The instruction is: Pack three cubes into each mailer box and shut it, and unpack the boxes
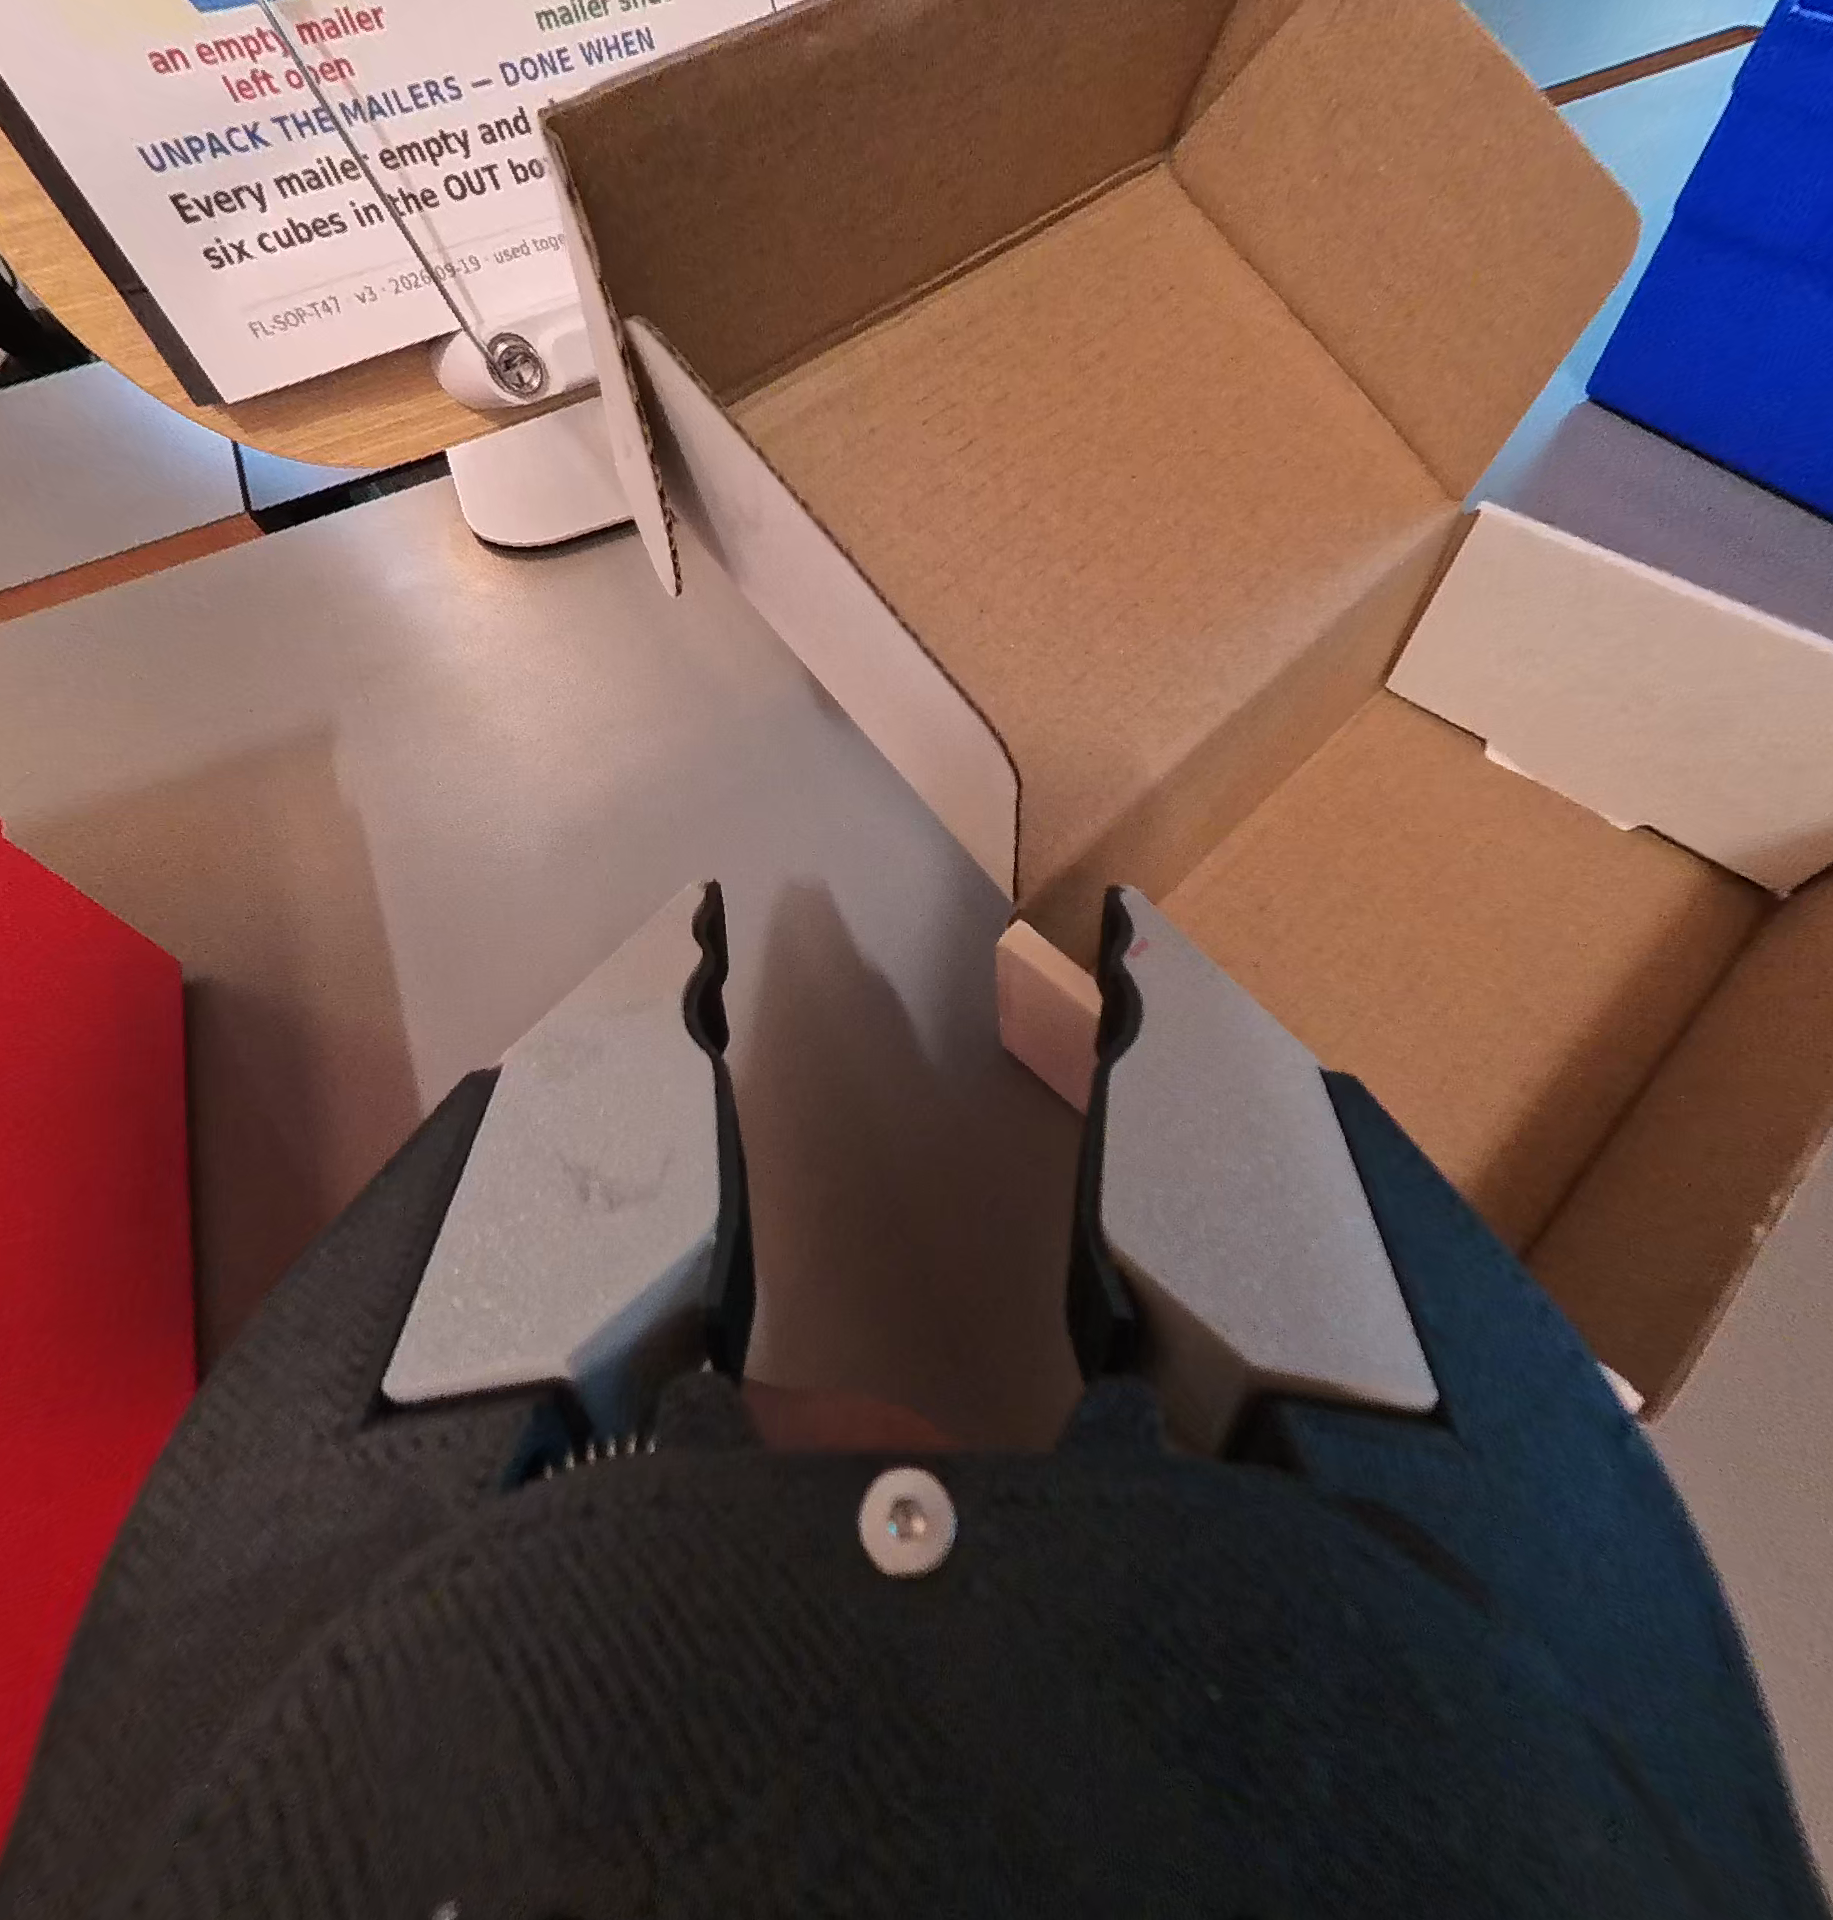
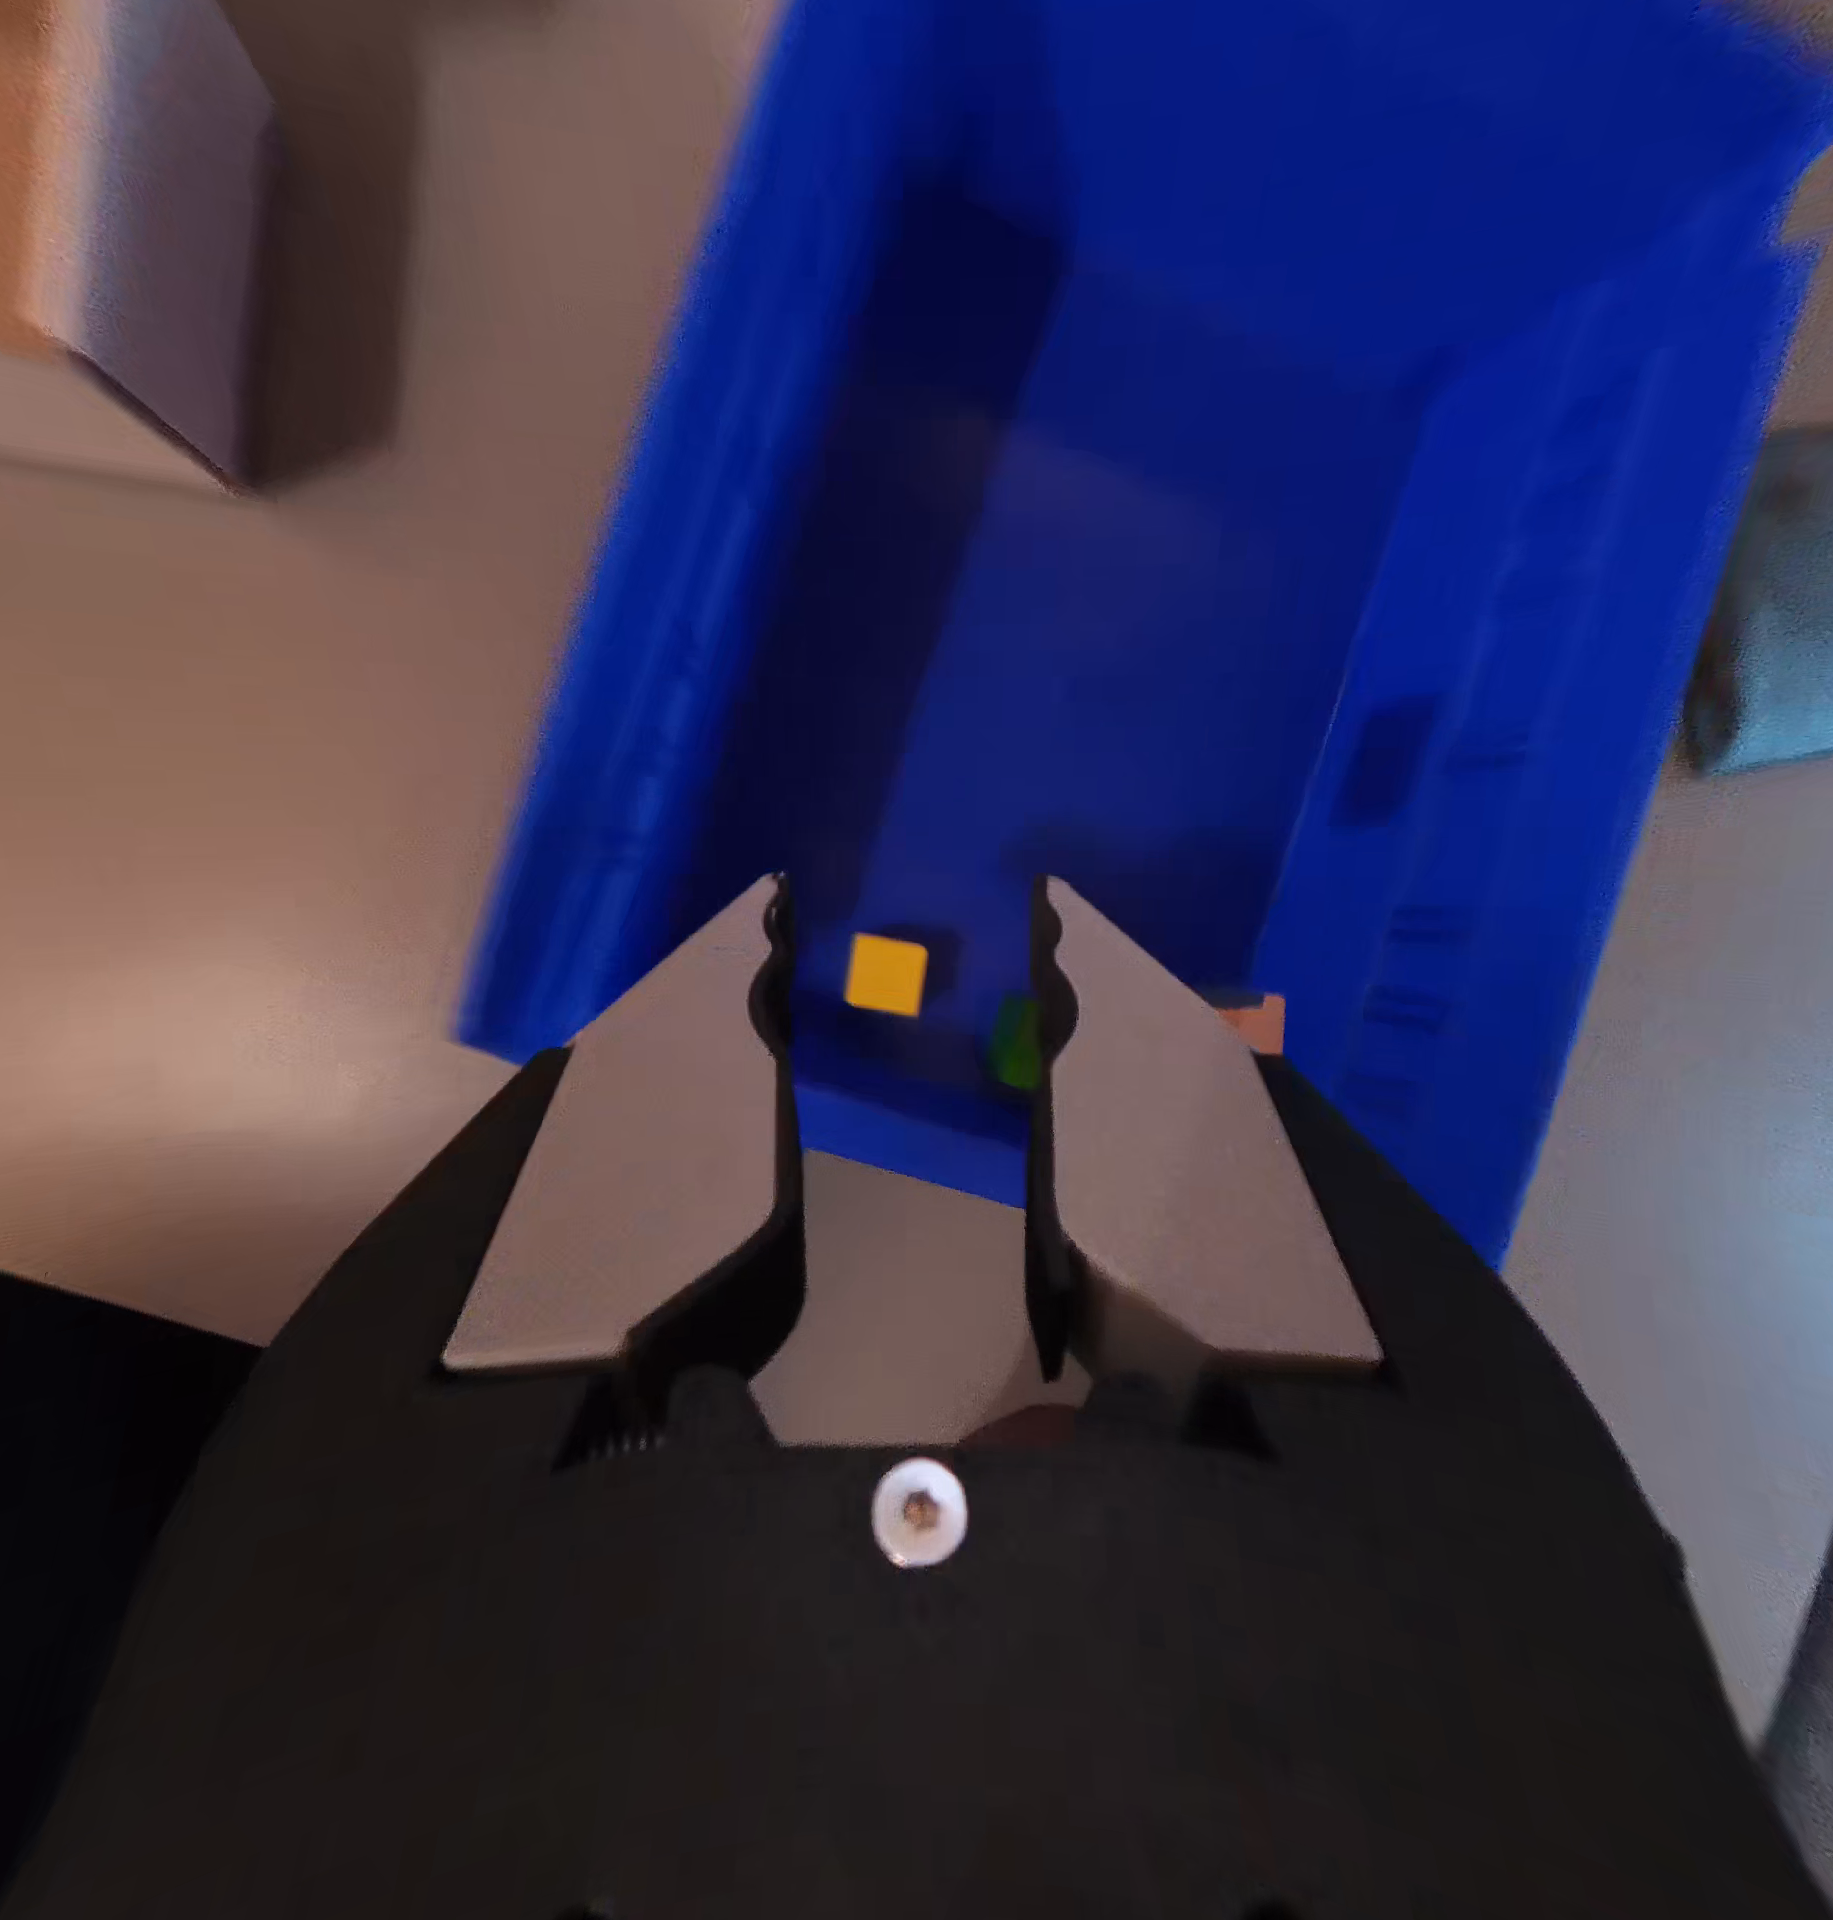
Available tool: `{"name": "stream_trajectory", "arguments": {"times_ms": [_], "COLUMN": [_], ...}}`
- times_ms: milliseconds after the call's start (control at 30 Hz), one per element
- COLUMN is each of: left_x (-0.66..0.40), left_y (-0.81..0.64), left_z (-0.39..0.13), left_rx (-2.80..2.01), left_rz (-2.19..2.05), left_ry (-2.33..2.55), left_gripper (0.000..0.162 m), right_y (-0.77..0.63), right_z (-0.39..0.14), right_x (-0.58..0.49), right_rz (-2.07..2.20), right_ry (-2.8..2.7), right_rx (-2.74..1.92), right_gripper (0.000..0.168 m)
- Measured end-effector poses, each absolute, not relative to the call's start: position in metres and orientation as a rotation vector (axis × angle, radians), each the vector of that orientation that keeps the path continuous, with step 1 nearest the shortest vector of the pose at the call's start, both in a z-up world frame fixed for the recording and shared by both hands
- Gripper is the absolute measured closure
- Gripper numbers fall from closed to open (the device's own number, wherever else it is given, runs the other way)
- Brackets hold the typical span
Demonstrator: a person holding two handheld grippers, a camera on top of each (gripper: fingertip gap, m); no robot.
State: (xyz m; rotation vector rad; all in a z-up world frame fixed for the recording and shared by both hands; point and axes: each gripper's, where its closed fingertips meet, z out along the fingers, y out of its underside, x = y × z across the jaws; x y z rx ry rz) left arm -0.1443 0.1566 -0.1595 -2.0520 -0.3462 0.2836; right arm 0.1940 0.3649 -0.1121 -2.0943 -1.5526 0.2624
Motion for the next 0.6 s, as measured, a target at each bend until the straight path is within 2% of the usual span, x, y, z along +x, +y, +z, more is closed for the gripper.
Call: {"name": "stream_trajectory", "arguments": {"times_ms": [133,200,367,600], "left_x": [-0.144,-0.144,-0.144,-0.144], "left_y": [0.157,0.157,0.157,0.157], "left_z": [-0.159,-0.159,-0.16,-0.159], "left_rx": [-2.05,-2.049,-2.047,-2.047], "left_rz": [0.285,0.283,0.275,0.28], "left_ry": [-0.343,-0.344,-0.348,-0.339], "left_gripper": [0.093,0.093,0.093,0.093], "right_y": [0.325,0.296,0.248,0.234], "right_z": [-0.055,-0.047,-0.064,-0.12], "right_x": [0.163,0.145,0.099,0.024], "right_rz": [0.478,0.546,0.582,0.609], "right_ry": [-1.514,-1.59,-1.747,-1.76], "right_rx": [-1.909,-1.845,-1.765,-1.82], "right_gripper": [0.125,0.121,0.118,0.12]}}
